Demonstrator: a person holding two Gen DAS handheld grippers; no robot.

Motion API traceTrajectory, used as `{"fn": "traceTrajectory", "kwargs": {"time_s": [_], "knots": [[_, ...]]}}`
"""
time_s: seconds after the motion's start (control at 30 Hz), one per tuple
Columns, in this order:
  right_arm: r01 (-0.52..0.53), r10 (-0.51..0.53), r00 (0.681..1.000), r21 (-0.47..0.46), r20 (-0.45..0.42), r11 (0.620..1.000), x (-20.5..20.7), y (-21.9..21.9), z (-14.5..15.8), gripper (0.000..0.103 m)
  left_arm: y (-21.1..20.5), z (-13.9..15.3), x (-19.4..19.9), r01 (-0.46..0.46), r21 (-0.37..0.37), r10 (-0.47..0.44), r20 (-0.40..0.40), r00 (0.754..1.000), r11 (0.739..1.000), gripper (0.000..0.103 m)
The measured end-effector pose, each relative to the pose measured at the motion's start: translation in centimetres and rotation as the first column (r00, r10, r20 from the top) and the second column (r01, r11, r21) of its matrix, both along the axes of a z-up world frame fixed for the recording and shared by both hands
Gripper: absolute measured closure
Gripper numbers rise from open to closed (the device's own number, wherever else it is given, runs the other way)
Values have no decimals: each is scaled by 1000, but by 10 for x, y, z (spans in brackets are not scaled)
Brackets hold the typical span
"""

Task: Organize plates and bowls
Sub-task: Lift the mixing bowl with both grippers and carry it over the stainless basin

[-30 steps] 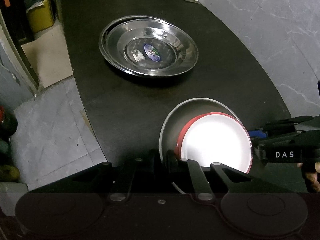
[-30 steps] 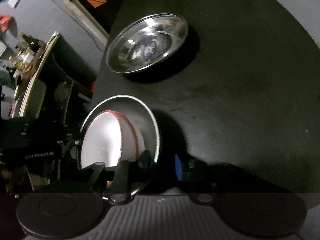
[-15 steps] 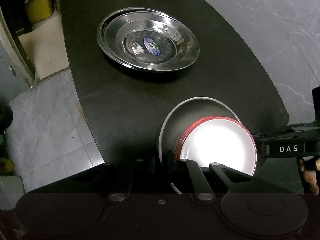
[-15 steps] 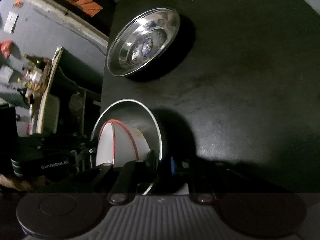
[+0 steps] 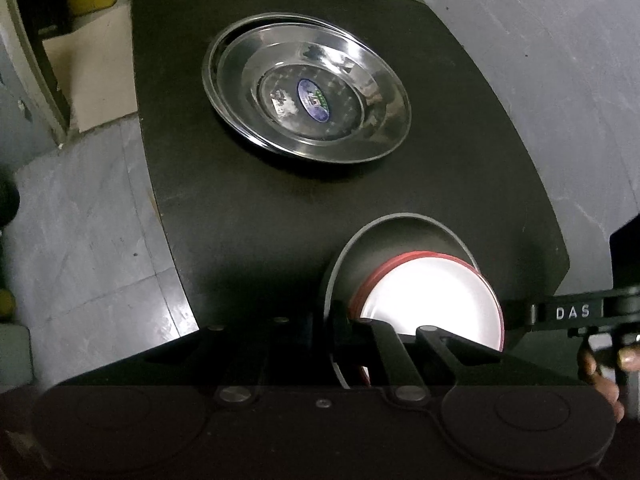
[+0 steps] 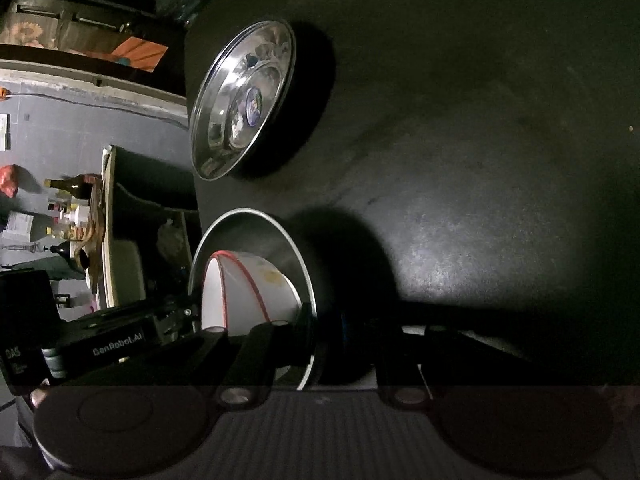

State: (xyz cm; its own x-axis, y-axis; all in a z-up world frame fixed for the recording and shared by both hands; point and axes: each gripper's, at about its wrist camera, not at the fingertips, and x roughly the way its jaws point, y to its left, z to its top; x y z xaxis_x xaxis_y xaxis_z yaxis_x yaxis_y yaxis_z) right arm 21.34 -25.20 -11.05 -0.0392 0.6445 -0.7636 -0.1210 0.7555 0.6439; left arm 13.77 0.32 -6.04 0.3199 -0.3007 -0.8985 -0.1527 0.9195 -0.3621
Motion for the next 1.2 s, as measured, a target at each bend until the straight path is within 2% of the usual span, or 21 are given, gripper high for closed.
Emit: {"fn": "traceTrajectory", "kwargs": {"time_s": [0.17, 0.6, 0.93, 1.2], "knots": [[24, -24, 1000, 1, -10, 1000, 5, 3, 3, 88, 7, 2, 8, -41, -36, 40, -8, 999, 999, 95], [53, -54, 997, 25, 49, 998, 31, 9, 25, 88, 16, 25, 33, -60, -33, 62, 65, 996, 998, 95], [54, -57, 992, 26, 112, 998, 66, 14, 47, 88, 24, 43, 69, -61, -26, 64, 130, 989, 998, 96], [65, -68, 991, 23, 119, 998, 95, 23, 47, 88, 32, 40, 95, -68, -19, 70, 138, 988, 998, 96]]}}
